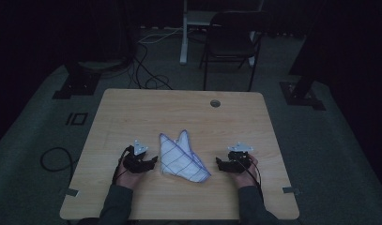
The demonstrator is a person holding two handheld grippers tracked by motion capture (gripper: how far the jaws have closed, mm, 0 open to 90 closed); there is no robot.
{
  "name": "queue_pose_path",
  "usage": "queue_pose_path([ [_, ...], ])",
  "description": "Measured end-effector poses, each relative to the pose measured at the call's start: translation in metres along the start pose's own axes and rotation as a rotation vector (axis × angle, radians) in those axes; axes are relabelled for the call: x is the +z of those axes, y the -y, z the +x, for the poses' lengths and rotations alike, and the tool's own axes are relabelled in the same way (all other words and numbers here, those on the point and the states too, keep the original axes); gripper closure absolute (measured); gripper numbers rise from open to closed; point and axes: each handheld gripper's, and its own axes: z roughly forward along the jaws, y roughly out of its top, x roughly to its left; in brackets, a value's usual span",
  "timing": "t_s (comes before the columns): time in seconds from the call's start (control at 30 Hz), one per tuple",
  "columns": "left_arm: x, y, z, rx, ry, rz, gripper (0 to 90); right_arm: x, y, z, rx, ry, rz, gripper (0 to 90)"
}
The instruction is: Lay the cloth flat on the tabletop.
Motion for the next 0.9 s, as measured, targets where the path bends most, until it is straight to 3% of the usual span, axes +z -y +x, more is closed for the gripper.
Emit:
queue_pose_path([
  [0.07,0.0,0.0,0.0,0.0,0.0,0.0,39.7,0.0,0.0,0.0,0.001,0.0,0.002,22.3],
  [0.13,-0.001,0.0,-0.001,0.006,0.013,0.003,42.5,-0.003,-0.002,-0.001,0.008,0.006,0.006,36.0],
  [0.17,-0.002,-0.001,-0.001,0.011,0.018,0.006,46.0,-0.005,-0.002,-0.001,0.005,-0.007,0.005,46.4],
  [0.23,-0.002,-0.001,-0.002,0.015,0.022,0.008,48.1,-0.007,-0.001,-0.002,0.014,-0.044,-0.001,51.2],
  [0.4,-0.002,-0.001,0.0,0.004,0.024,0.006,51.7,-0.007,-0.002,0.003,0.0,-0.054,0.001,53.9],
  [0.43,-0.003,0.0,0.0,-0.011,-0.006,0.011,53.6,-0.008,-0.003,0.005,-0.002,-0.061,0.0,54.8],
  [0.5,-0.004,0.0,0.0,-0.021,-0.017,0.014,55.4,-0.01,-0.004,0.007,-0.006,-0.062,-0.003,54.8],
  [0.63,-0.004,-0.001,0.003,-0.038,-0.01,0.015,56.1,-0.015,-0.004,0.013,-0.007,-0.064,-0.009,55.3],
  [0.9,-0.004,0.0,0.002,-0.029,-0.01,0.011,56.7,-0.023,-0.015,0.026,-0.045,-0.097,-0.08,59.8],
])
